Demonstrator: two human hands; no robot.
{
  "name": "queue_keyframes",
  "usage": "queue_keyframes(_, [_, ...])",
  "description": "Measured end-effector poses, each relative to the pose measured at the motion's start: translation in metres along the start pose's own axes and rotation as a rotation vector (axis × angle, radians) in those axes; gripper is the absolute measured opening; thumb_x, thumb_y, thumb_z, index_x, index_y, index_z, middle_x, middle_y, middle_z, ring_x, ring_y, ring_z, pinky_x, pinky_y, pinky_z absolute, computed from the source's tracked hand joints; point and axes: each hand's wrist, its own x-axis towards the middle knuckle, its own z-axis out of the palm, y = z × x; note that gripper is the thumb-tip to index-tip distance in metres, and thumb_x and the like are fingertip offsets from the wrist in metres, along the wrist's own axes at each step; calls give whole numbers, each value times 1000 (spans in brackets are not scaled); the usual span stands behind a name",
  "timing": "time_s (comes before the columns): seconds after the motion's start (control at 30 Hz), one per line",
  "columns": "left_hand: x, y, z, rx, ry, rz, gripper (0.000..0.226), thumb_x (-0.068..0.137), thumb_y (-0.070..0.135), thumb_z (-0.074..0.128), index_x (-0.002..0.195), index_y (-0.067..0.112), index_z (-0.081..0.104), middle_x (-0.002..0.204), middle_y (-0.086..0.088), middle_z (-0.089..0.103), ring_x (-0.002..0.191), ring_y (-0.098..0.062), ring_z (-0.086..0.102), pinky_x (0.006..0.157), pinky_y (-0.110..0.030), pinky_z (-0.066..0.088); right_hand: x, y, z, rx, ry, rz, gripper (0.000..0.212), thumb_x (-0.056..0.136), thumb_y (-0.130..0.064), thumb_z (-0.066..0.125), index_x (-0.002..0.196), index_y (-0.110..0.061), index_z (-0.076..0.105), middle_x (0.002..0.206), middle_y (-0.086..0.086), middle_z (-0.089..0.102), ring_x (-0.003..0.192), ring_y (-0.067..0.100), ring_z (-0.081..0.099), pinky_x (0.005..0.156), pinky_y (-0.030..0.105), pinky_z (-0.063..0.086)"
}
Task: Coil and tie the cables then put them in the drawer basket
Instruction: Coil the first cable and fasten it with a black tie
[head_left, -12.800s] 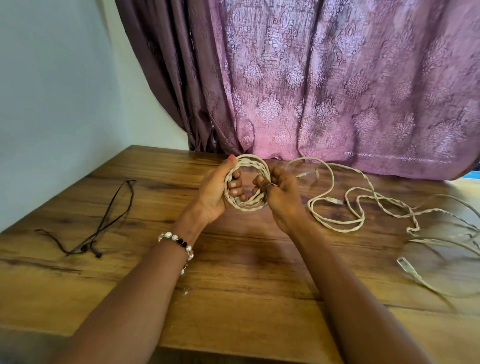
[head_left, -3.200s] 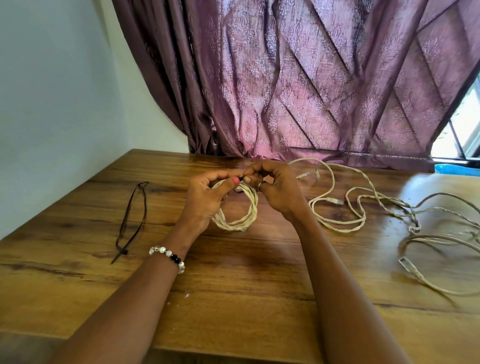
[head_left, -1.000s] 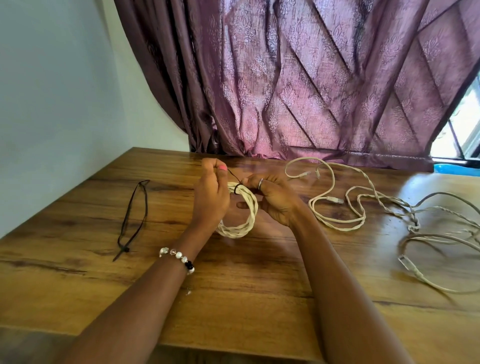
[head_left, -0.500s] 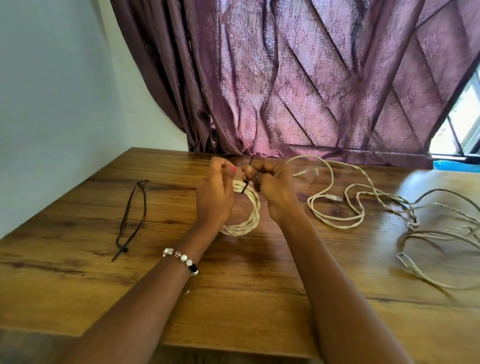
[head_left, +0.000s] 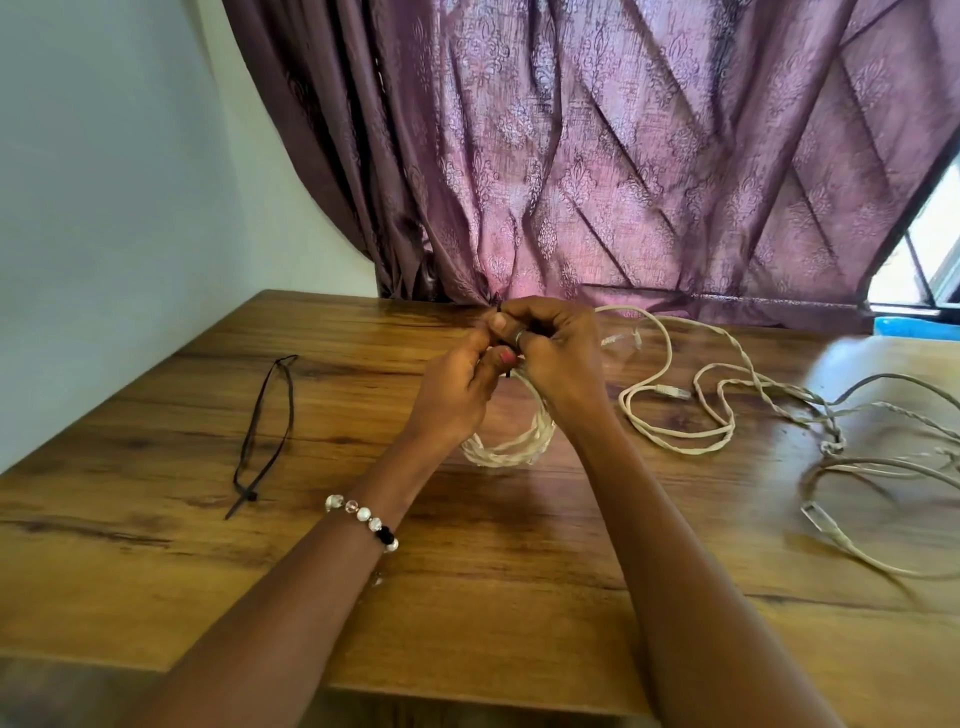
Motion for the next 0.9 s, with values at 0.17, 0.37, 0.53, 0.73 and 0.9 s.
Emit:
queue_keyframes(0.17, [0, 5, 4, -75, -56, -75, 24, 98, 27, 49, 76, 21, 57, 52, 8, 50, 44, -1, 46, 49, -19, 34, 2, 1, -3, -45, 57, 5, 9, 74, -5, 67, 68, -11, 71, 60, -1, 64, 58, 10, 57, 54, 27, 45])
queue_keyframes(0.37, [-2, 10, 12, -271, 7, -236, 18, 94, 19, 57, 82, 19, 69, 52, -1, 55, 38, -2, 44, 43, -16, 33, 4, 2, -5, 16, 186, 174, 20, 80, 10, 62, 65, -3, 69, 64, 12, 62, 61, 17, 55, 52, 28, 46])
queue_keyframes(0.53, [-1, 20, 14, -322, 28, -286, 15, 92, 12, 57, 83, 2, 64, 56, -7, 54, 33, -1, 41, 39, -11, 31, 9, 7, -6, -87, 268, 202, 30, 79, 5, 65, 55, -13, 65, 61, 17, 60, 61, 19, 53, 56, 38, 49])
queue_keyframes(0.73, [-1, 18, 16, -280, -18, -375, 21, 92, 20, 55, 75, 9, 59, 52, -7, 54, 39, -13, 42, 40, -22, 32, 14, 17, -6, -246, 308, 220, 16, 74, -5, 70, 58, -6, 67, 69, 23, 67, 58, 16, 53, 62, 44, 53])
queue_keyframes(0.9, [-5, 13, 8, -311, -68, -418, 18, 94, 21, 57, 79, 12, 60, 59, -8, 59, 39, -12, 43, 38, -18, 30, 8, 10, -11, -128, 104, 264, 17, 84, 4, 62, 71, -3, 71, 60, 3, 64, 55, 4, 58, 55, 21, 47])
